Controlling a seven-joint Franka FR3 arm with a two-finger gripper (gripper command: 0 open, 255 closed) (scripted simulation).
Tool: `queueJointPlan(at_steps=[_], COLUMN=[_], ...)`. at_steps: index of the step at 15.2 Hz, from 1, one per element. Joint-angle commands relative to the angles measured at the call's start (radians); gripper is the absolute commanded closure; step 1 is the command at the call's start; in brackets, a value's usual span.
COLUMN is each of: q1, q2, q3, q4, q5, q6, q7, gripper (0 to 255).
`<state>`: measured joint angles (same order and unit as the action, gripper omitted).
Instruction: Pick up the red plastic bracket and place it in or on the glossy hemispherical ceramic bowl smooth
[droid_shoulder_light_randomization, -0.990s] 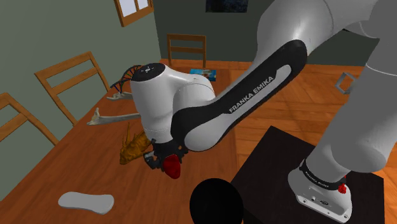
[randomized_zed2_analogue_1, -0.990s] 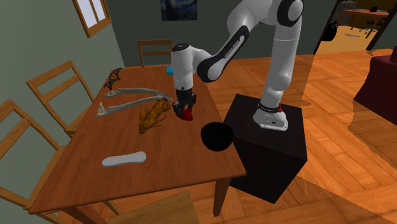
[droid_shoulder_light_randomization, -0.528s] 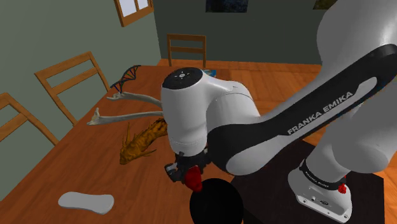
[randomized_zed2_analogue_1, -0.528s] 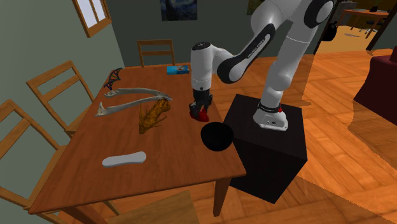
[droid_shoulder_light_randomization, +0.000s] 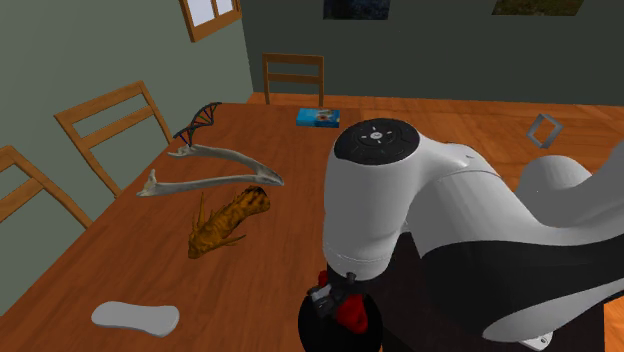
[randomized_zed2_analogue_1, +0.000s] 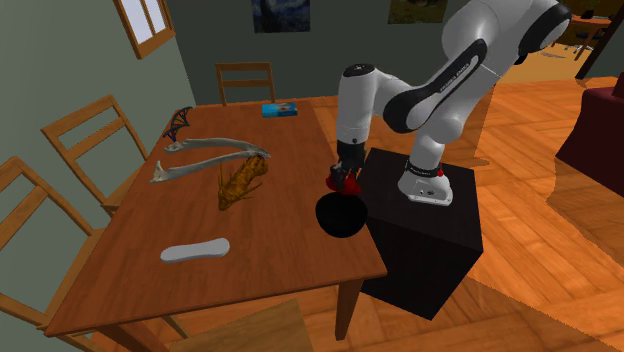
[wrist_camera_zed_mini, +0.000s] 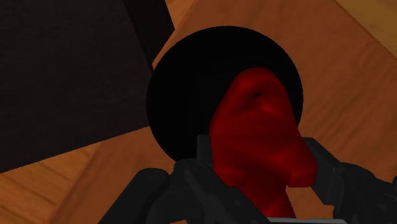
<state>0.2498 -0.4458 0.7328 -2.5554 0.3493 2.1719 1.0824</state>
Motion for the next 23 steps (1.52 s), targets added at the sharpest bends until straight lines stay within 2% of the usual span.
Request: queueJointPlan(at_steps=[1, 11, 17, 23], q1=[0.021, -0.014, -0.058, -0.058], q2=[-0.022, 0.095, 0.198, 0.198], q3=[0.002, 0.075, 0.132, 0.131], q4=[-0.031, -0.093, -0.123, -0.123], q5=[0.023, 0.004, -0.047, -0.047], q6=[0.010, 0.185, 0.309, 0.309], q7=[0.002, 0.030, 0.073, 0.073], gripper=[255, 255, 255, 255])
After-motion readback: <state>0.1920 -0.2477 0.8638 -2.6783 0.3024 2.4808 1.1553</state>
